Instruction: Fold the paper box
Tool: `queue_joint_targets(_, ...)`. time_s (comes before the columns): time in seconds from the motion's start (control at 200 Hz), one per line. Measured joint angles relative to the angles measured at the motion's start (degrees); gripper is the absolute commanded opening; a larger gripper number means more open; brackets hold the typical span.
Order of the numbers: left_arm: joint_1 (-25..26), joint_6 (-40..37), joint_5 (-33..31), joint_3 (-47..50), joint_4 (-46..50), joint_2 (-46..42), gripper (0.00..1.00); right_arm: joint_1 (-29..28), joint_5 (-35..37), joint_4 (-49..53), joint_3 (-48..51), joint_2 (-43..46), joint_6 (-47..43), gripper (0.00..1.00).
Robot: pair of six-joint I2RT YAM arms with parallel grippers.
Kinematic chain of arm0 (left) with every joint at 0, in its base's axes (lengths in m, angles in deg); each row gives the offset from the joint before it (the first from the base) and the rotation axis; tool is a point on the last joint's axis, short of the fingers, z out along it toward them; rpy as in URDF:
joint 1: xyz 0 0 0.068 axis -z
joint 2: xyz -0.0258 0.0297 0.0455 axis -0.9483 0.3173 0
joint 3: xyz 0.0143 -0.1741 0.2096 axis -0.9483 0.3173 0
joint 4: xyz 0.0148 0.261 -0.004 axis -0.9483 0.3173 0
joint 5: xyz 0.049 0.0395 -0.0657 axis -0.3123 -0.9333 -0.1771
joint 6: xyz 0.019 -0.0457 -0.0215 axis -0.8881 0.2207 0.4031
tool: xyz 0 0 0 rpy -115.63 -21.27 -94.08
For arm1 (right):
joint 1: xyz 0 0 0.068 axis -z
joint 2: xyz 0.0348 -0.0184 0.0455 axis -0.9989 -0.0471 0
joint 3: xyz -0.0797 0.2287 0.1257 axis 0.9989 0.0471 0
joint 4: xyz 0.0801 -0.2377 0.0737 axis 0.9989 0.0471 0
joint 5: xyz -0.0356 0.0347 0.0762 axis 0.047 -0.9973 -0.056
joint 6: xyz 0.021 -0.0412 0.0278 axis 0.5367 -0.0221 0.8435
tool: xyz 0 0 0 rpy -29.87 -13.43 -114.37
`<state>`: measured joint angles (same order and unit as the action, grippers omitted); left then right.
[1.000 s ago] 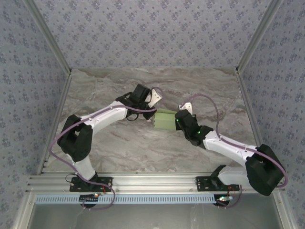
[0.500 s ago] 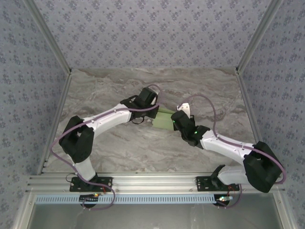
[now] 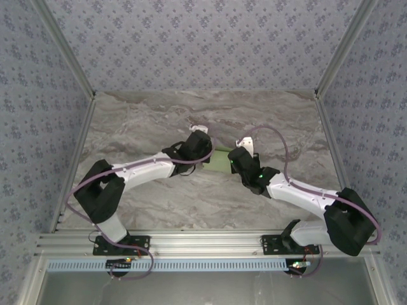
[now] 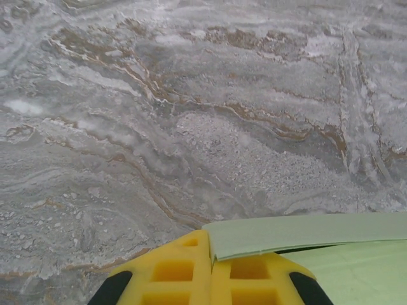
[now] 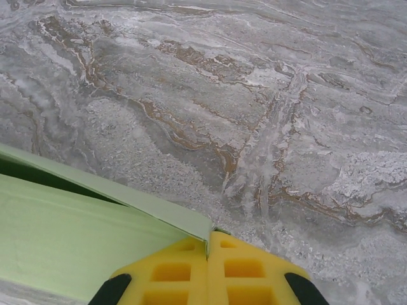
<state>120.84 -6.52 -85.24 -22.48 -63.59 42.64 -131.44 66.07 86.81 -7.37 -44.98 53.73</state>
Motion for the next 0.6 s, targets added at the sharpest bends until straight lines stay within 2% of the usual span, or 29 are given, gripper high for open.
queue_joint_targets(0.29,3.45,-1.22,-7.3,11.08,-17.2,-1.88,0.0,0.0,0.28,-9.07,4.76,0.28,-0.55,0.0)
queue_joint_targets(0.455,4.74,-2.36,-9.62,15.43,-25.64,-1.88,0.06,-0.37,0.7,-14.99,8.2,0.66,-0.94,0.0)
queue_joint_targets(0.6,4.9,-3.26,-9.75,15.96,-26.84,-1.97,0.13,-1.81,3.04,-16.31,8.9,0.55,-1.57,0.0)
